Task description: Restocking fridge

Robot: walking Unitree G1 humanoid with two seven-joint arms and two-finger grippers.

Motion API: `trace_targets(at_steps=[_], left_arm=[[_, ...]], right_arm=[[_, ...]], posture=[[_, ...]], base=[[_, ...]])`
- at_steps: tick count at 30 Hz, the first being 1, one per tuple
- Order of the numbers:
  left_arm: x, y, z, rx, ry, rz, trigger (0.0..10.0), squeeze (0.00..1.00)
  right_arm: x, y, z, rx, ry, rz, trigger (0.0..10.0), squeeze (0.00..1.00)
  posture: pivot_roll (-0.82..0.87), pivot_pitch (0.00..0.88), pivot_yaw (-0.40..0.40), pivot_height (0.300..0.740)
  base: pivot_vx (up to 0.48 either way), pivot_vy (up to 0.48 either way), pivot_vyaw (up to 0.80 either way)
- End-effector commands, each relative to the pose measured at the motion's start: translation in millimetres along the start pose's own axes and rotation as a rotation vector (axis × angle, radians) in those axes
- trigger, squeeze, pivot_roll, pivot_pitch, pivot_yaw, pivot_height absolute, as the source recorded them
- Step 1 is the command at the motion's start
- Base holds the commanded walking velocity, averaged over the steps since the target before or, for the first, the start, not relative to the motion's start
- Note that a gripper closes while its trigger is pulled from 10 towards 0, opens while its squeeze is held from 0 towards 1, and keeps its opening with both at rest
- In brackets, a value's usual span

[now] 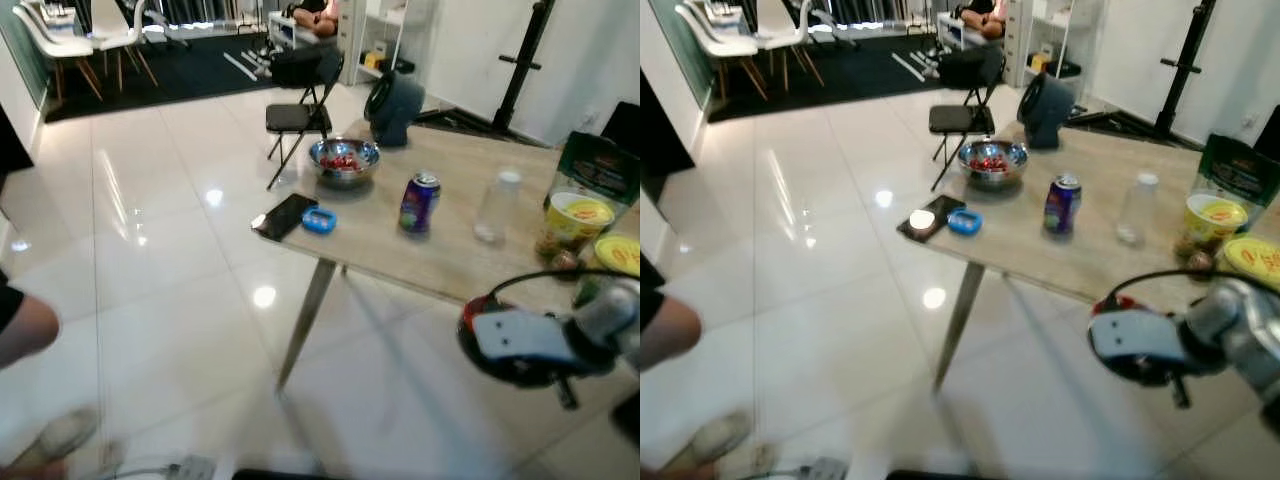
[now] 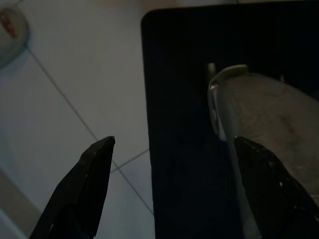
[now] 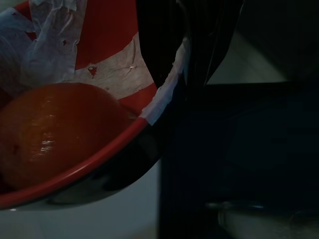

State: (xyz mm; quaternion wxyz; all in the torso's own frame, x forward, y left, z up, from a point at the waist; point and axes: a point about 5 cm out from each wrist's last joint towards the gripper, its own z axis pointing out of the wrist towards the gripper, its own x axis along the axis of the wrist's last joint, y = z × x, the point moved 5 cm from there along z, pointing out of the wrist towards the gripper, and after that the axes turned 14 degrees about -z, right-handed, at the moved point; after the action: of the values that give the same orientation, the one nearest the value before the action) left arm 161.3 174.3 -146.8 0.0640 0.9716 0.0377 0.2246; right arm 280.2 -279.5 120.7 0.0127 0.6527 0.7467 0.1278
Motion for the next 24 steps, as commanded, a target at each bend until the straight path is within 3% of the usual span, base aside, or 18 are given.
trace_targets(at_steps=[1, 5, 8, 10, 11, 13, 14, 18, 20, 21, 24], left_arm=[[-11, 4.7, 0.3, -0.007, -0.044, 0.013, 10.0, 0.00], [-8, 4.7, 0.7, -0.006, -0.040, 0.014, 10.0, 0.00], [-4, 3.3, 0.9, -0.003, -0.034, 0.017, 10.0, 0.00], [-1, 0.3, 0.6, 0.001, -0.031, 0.023, 10.0, 0.00], [-1, 0.3, 0.6, 0.001, -0.031, 0.023, 10.0, 0.00], [1, -2.1, 0.3, 0.005, -0.030, 0.030, 10.0, 0.00], [1, -2.1, 0.3, 0.005, -0.030, 0.030, 10.0, 0.00], [2, -4.5, 0.0, 0.009, -0.031, 0.039, 10.0, 0.00], [3, -4.8, 0.0, 0.010, -0.029, 0.042, 10.0, 0.00], [3, -4.8, 0.0, 0.010, -0.029, 0.042, 10.0, 0.00], [4, -5.2, 0.0, 0.011, -0.026, 0.043, 10.0, 0.00]], right_arm=[[-10, -1.2, 4.6, -0.017, -0.027, 0.041, 10.0, 0.00], [-17, -4.0, 10.9, -0.020, -0.043, 0.070, 10.0, 0.00], [-30, -11.1, 24.2, -0.027, -0.063, 0.141, 10.0, 0.00], [-45, -25.7, 44.2, -0.014, -0.093, 0.230, 10.0, 0.00], [-45, -25.7, 44.2, -0.014, -0.093, 0.230, 10.0, 0.00], [-59, -43.8, 67.3, 0.002, -0.131, 0.322, 10.0, 0.00], [-59, -43.8, 67.3, 0.002, -0.131, 0.322, 10.0, 0.00], [-74, -61.2, 96.6, -0.046, -0.195, 0.452, 10.0, 0.00], [-74, -67.4, 112.6, -0.098, -0.184, 0.555, 10.0, 0.00], [-74, -67.4, 112.6, -0.098, -0.184, 0.555, 10.0, 0.00], [-73, -74.2, 128.6, -0.166, -0.169, 0.676, 10.0, 0.00]], posture=[[-0.11, 0.033, 0.030, 0.740], [-0.11, 0.030, 0.032, 0.740], [-0.11, 0.025, 0.035, 0.740], [-0.11, 0.024, 0.038, 0.740], [-0.11, 0.024, 0.038, 0.740], [-0.10, 0.021, 0.041, 0.740], [-0.10, 0.021, 0.041, 0.740], [-0.10, 0.019, 0.045, 0.740], [-0.10, 0.020, 0.046, 0.740], [-0.10, 0.020, 0.046, 0.740], [-0.10, 0.018, 0.044, 0.740]], base=[[0.000, 0.000, 0.00], [0.000, 0.000, 0.00], [0.000, 0.000, 0.00], [0.000, 0.000, 0.00], [0.000, 0.000, 0.00], [0.000, 0.000, 0.00], [0.000, 0.000, 0.00], [0.000, 0.000, 0.00], [0.000, 0.000, 0.00], [0.000, 0.000, 0.00], [0.000, 0.000, 0.00]])
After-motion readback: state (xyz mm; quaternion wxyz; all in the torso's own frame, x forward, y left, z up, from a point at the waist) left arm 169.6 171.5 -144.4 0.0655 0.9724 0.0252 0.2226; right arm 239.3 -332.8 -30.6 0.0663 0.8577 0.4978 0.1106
